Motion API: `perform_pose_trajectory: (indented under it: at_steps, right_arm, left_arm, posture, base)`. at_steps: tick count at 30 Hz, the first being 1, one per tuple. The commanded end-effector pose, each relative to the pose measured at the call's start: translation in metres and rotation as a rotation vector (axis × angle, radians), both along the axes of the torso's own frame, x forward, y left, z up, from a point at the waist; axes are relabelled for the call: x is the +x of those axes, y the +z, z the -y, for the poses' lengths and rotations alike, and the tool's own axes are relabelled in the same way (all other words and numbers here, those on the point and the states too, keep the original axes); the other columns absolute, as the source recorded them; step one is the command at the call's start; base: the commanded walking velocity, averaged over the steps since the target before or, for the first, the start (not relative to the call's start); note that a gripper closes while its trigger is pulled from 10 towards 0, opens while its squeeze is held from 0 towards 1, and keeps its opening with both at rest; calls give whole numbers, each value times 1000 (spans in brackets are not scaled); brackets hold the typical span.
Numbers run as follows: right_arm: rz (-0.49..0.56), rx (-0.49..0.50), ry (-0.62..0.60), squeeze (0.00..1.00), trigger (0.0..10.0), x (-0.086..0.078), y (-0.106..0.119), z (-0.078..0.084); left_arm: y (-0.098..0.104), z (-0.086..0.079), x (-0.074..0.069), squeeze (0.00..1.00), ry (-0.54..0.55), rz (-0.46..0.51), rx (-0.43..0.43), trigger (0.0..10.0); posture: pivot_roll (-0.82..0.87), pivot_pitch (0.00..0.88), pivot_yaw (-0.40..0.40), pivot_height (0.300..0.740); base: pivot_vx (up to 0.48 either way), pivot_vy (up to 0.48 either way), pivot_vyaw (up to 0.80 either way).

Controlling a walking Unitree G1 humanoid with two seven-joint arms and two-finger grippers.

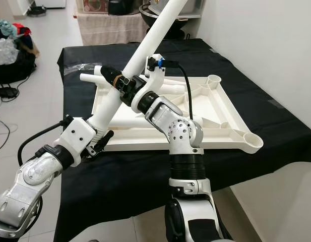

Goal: Building children table

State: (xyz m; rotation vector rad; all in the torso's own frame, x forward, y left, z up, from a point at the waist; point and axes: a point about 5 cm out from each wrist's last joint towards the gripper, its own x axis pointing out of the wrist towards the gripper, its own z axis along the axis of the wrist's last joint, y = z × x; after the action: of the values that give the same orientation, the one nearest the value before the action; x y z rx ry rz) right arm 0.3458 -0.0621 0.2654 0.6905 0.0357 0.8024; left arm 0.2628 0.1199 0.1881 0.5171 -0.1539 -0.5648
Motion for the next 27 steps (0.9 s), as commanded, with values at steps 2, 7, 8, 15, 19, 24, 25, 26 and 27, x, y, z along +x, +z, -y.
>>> perform_pose_trajectory:
  at_steps: [2, 7, 8, 15, 19, 24, 25, 26, 27]
  right_arm:
    - [46, -26, -29, 0, 0, 0, 7, 0]
    - [52, -41, -25, 0, 0, -1, 6, -3]
    - [53, -43, -24, 0, 0, -1, 6, -4]
    - [61, -54, 4, 1000, 10000, -4, 7, -7]
    - [65, -60, 7, 0, 10000, -4, 7, -8]
    - [59, -54, 8, 0, 10000, -4, 7, -8]
    - [51, -46, 9, 0, 10000, -3, 7, -8]
    - [51, -46, 9, 0, 10000, -3, 7, -8]
    - [46, -40, 10, 0, 10000, -3, 7, -8]
  left_arm:
    - [-3, 9, -6, 0, -79, 1, 17, 10000]
    - [-3, 9, -5, 0, -85, 7, 26, 10000]
    - [-3, 9, -5, 0, -86, 8, 27, 10000]
    - [-2, 6, -6, 0, -99, 22, 56, 10000]
    - [-3, 4, -7, 0, -107, 31, 78, 10000]
    - [-3, 3, -7, 0, -122, 44, 105, 10000]
    - [-3, 3, -7, 0, -126, 53, 115, 10000]
    - [-3, 3, -7, 0, -126, 53, 115, 10000]
    - [-2, 3, -7, 0, -129, 60, 122, 10000]
  posture:
    - [50, 41, -50, 740]
    - [50, 41, -47, 740]
    - [50, 41, -47, 740]
    - [51, 46, -49, 740]
    - [52, 48, -50, 740]
    - [50, 52, -48, 740]
    - [51, 53, -48, 740]
    - [51, 53, -48, 740]
    - [51, 53, -48, 740]
  base:
    - [0, 0, 0]
    - [0, 0, 0]
    - [0, 0, 0]
    - [0, 0, 0]
    - [0, 0, 0]
    - [0, 0, 0]
    - [0, 0, 0]
    - [0, 0, 0]
    - [0, 0, 0]
